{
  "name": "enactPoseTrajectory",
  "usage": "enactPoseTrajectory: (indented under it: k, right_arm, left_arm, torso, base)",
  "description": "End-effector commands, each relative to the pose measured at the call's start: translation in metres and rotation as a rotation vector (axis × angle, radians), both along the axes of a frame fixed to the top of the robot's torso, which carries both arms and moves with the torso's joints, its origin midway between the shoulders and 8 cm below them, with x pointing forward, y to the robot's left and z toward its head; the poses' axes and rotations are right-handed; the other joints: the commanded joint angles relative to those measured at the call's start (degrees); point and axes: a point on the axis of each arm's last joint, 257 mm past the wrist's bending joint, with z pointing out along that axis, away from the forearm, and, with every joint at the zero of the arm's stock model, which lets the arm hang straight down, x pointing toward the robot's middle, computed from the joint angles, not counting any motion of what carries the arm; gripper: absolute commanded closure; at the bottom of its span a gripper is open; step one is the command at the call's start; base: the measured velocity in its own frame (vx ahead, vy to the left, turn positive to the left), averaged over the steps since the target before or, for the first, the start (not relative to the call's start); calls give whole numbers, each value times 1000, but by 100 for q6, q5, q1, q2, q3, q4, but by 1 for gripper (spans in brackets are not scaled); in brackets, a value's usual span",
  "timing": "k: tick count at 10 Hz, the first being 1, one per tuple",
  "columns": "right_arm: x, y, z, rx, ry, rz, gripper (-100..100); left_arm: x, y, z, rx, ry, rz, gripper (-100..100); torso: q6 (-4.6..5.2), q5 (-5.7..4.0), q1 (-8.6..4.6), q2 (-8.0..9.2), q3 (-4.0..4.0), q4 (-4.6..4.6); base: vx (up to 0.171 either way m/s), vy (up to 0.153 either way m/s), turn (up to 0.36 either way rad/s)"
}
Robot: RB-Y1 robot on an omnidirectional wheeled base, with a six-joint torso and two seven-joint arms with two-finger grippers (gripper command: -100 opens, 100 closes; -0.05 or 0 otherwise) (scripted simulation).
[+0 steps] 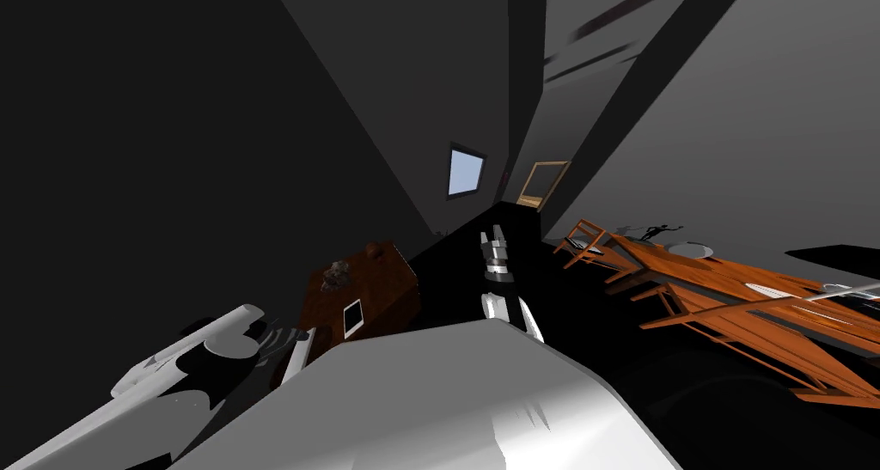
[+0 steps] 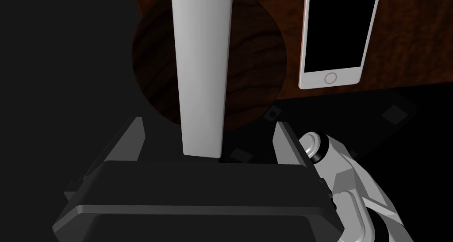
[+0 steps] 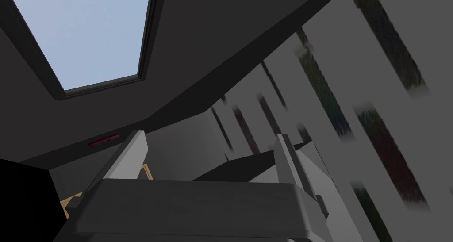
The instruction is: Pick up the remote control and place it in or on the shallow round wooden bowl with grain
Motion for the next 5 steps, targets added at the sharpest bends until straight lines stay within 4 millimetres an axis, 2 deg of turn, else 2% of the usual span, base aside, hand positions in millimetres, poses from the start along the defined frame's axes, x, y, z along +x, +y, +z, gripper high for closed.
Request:
enactPoseTrajectory:
  k: [1,5]
  right_arm:
    - [0,0,0,0,0,0,0]
    - [0,0,0,0,0,0,0]
  left_arm:
    - [0,0,0,0,0,0,0]
    - [0,0,0,0,0,0,0]
  torso:
    - [0,0,0,0,0,0]
    - [0,1,3,-4,-3,-1]
  base:
    - [0,0,0]
    - [0,0,0]
